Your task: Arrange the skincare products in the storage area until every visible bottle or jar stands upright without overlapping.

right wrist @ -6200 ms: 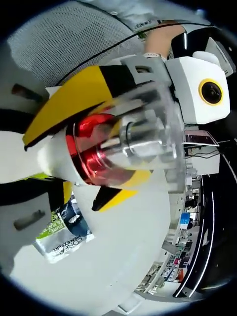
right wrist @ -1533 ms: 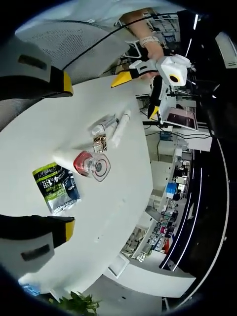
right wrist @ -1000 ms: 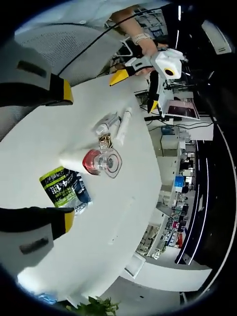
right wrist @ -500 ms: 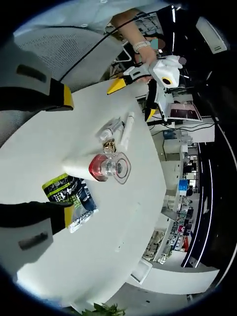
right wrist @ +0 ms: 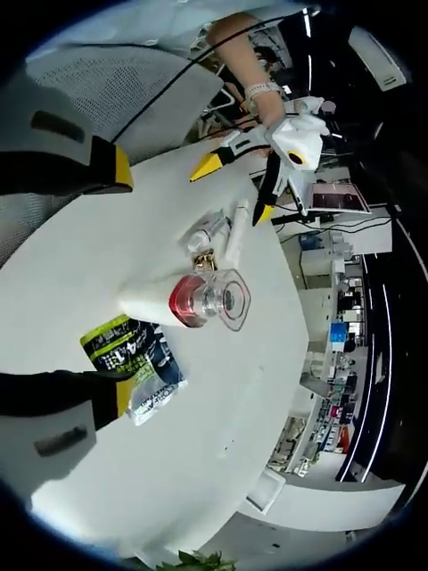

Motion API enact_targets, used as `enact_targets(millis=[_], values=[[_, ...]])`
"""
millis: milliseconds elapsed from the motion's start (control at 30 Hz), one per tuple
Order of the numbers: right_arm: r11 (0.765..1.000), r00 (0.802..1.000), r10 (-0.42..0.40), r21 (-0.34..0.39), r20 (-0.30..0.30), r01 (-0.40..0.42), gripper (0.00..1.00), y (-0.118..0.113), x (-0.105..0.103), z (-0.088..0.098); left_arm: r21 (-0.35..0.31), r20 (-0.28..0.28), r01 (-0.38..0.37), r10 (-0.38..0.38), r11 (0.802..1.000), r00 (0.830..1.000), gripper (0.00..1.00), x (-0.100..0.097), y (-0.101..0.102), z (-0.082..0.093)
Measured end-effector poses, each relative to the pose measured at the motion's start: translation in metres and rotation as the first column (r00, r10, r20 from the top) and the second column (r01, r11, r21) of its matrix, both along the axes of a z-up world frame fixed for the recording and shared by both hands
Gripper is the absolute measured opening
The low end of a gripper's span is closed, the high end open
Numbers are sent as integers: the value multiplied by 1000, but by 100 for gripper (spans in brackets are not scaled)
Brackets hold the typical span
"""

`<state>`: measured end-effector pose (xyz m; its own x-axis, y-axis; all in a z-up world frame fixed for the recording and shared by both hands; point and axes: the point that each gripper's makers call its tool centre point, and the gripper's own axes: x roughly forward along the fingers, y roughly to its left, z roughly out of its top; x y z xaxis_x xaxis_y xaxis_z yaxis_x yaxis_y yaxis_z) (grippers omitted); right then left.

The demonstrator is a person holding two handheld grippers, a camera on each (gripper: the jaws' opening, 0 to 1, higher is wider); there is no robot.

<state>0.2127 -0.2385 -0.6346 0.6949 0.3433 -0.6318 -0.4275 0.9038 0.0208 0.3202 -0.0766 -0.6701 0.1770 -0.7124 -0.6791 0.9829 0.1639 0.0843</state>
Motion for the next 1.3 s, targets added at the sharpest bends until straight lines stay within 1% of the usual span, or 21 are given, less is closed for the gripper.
enact_targets(millis=[133,233,300,367,533,767,800,867,967,1033,1100,1200,1300], values=[[1000,1000,-6,7,-6,6,74,-1,0,-1,29,-12,22,-22,999,1000,80,3,-1,-7],[1000,1000,-10,23,-3,10,69,-2,0,-1,59,-6,36,-36,998,999,80,6,-1,-14],[999,1000,-13,32,-7,13,68,-2,0,-1,78,-1,43,-43,996,999,77,9,0,-17],[1000,1000,-14,22,-4,14,66,-4,-1,-1,91,0,55,-55,994,998,73,11,0,-20],[999,1000,-10,36,-7,10,62,-4,-2,-1,103,-7,77,-77,992,997,61,15,-3,-24],[999,1000,1,48,-4,0,56,-1,-2,2,151,-15,110,-109,982,994,53,21,-5,-36],[998,1000,1,55,-7,-1,55,0,-3,2,150,-32,114,-111,982,993,51,21,-6,-37],[998,1000,1,60,-2,-1,54,1,-2,3,159,-48,120,-114,980,992,47,21,-7,-41],[998,1000,3,63,-5,-2,51,2,-3,3,207,-41,150,-145,967,989,43,24,-6,-49],[998,1000,5,67,-12,-4,49,2,-3,2,221,-44,158,-152,962,987,42,25,-8,-53],[998,1000,4,70,-9,-4,48,2,-3,2,228,-57,174,-166,958,985,38,24,-10,-55],[997,1000,3,78,-6,-2,47,2,-3,3,252,-54,190,-182,949,982,36,27,-10,-60],[997,1000,-1,77,-9,2,46,0,-4,2,304,-62,221,-212,927,975,34,27,-6,-68]])
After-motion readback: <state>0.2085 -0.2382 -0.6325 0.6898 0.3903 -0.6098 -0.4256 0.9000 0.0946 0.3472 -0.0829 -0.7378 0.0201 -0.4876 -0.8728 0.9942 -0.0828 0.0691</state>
